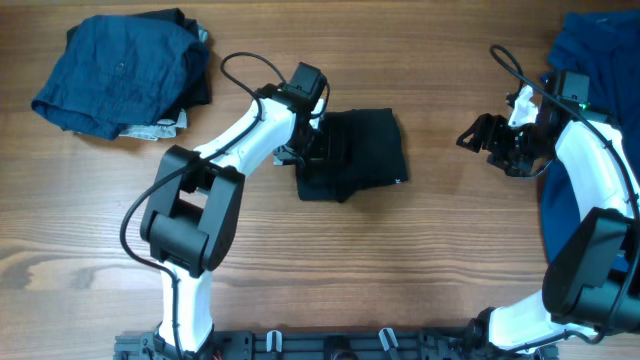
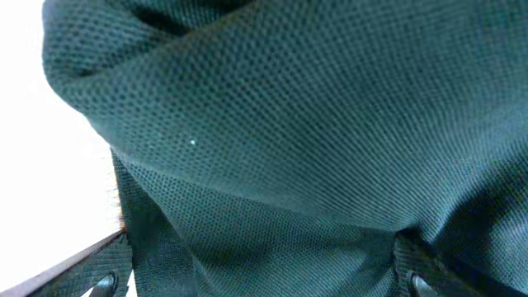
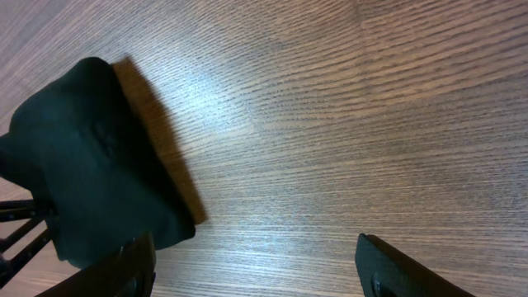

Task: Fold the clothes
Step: 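Release the bundle with the right gripper and grasp it with the left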

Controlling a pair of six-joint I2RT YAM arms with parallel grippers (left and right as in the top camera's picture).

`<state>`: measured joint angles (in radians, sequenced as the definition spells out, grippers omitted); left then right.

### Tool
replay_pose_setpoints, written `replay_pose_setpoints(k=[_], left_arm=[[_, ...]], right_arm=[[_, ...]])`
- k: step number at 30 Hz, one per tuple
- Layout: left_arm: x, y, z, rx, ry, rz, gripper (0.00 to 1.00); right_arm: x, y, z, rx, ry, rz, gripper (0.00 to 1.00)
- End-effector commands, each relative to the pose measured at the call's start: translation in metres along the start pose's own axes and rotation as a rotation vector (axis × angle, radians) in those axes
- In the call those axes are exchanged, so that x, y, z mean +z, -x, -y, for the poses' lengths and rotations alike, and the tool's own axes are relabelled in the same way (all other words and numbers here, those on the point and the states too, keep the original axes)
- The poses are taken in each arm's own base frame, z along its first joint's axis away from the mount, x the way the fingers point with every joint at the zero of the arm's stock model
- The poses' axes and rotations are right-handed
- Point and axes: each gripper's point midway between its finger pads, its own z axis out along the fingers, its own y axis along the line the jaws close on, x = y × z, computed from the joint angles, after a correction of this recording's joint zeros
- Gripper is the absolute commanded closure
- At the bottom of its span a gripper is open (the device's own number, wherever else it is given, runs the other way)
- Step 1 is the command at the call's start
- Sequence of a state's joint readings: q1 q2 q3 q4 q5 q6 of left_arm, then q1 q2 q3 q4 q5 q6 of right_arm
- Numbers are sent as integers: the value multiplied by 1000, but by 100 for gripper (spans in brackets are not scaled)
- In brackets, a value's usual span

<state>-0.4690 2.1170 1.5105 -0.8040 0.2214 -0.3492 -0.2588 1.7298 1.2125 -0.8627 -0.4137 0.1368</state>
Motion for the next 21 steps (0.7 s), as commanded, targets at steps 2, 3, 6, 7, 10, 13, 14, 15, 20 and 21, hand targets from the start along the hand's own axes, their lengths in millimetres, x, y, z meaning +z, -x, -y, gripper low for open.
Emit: replay_pose_setpoints(k=[2, 3, 6, 7, 10, 13, 14, 15, 20, 21], left_arm=[[28, -14, -15, -92, 72, -65, 0], [29, -15, -16, -95, 76, -71, 3], [29, -15, -16, -94, 77, -70, 4], [30, -14, -16, -93, 76, -65, 5], [30, -10, -14, -89, 68, -50, 25], [30, -7, -13, -87, 62, -38, 43], [30, -5, -12, -85, 59, -32, 44], [30, -4, -11, -84, 57, -28, 49], [30, -4, -11, -84, 57, -29, 81], [30, -5, -12, -83, 58, -30, 91]], right_arm=[[-1, 0, 2, -2, -12, 11, 21], [-1, 0, 2, -2, -12, 11, 20], [-1, 2, 2, -5, -11, 19, 0], [-1, 2, 2, -6, -12, 20, 1], [-1, 5, 1, -11, -10, 31, 0], [-2, 14, 0, -27, -5, 67, 0], [-2, 17, -1, -32, -4, 80, 0], [-2, 21, -1, -40, -1, 97, 0], [-4, 37, -4, -66, 8, 158, 0], [-5, 38, -5, -69, 9, 165, 0]])
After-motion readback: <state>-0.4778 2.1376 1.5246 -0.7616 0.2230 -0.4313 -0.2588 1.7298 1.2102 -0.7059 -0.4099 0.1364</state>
